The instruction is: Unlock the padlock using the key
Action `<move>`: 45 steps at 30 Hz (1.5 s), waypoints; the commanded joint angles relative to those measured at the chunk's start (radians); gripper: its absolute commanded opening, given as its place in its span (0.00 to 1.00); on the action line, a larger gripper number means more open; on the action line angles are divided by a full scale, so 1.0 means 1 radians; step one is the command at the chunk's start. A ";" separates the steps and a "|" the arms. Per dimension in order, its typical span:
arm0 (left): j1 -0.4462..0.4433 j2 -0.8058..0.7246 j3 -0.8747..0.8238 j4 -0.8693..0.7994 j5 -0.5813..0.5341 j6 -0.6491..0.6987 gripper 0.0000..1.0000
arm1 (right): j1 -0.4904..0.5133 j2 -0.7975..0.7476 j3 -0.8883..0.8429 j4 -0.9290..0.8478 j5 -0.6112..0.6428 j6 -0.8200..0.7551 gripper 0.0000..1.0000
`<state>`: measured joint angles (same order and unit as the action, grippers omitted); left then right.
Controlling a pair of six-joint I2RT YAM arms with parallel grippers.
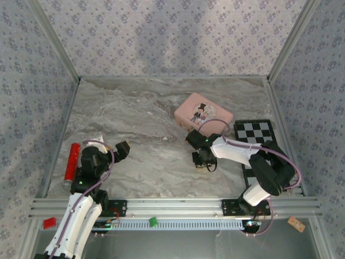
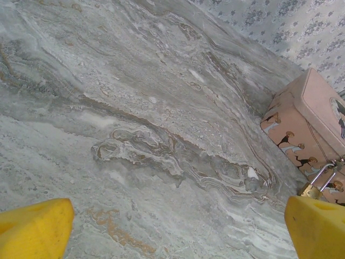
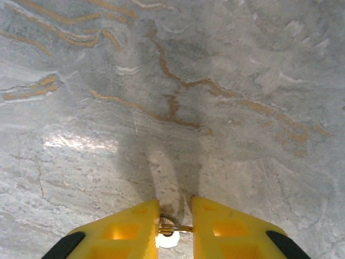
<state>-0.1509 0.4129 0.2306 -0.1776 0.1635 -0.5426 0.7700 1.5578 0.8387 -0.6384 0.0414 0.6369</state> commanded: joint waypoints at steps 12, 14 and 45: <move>-0.005 -0.005 -0.003 0.027 -0.015 0.003 1.00 | 0.032 -0.054 -0.001 -0.008 -0.052 0.041 0.13; -0.005 -0.005 -0.004 0.027 -0.015 0.001 1.00 | 0.031 -0.062 -0.004 -0.004 -0.052 0.044 0.13; -0.005 0.033 0.001 0.045 -0.010 0.000 1.00 | 0.041 -0.159 -0.121 0.086 -0.073 0.256 0.27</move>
<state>-0.1509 0.4473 0.2298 -0.1600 0.1596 -0.5426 0.7963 1.3903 0.7177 -0.5713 -0.0380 0.8215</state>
